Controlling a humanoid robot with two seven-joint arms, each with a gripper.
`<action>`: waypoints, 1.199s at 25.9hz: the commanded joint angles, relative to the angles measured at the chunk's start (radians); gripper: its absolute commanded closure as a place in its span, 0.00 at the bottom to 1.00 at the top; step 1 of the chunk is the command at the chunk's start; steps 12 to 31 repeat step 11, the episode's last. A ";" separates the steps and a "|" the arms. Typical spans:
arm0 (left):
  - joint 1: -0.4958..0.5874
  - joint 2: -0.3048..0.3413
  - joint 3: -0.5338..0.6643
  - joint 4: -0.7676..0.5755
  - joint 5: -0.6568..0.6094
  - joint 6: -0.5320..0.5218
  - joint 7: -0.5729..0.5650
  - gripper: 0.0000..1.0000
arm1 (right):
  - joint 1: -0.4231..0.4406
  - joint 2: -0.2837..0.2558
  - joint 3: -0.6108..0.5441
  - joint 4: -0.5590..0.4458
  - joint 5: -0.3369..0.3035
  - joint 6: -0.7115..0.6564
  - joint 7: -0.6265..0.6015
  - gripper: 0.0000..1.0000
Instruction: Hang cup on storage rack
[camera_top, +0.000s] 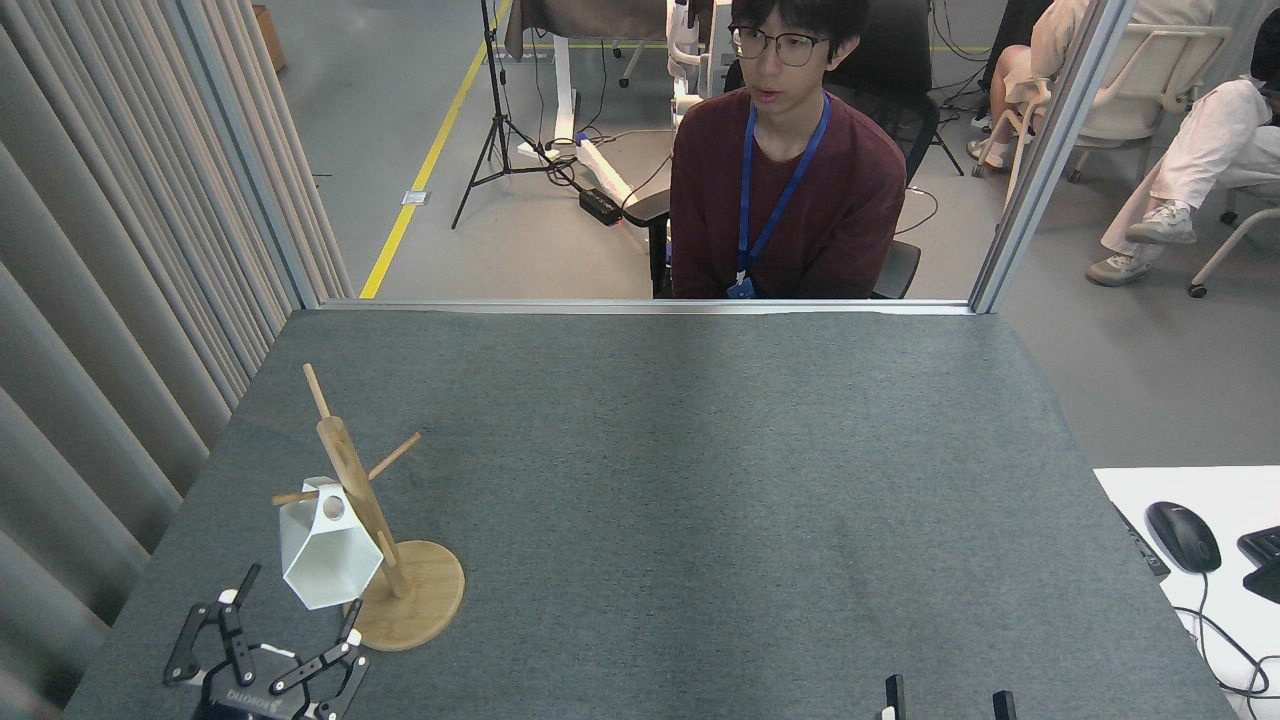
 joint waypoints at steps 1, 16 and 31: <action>0.111 -0.003 0.044 -0.009 0.099 -0.003 0.001 0.00 | 0.001 0.000 -0.001 0.002 0.000 0.000 0.000 0.01; 0.264 0.071 0.080 -0.098 0.702 -0.264 -0.102 0.00 | 0.021 -0.017 -0.001 -0.006 0.003 0.000 -0.003 0.01; 0.264 0.071 0.080 -0.098 0.702 -0.264 -0.102 0.00 | 0.021 -0.017 -0.001 -0.006 0.003 0.000 -0.003 0.01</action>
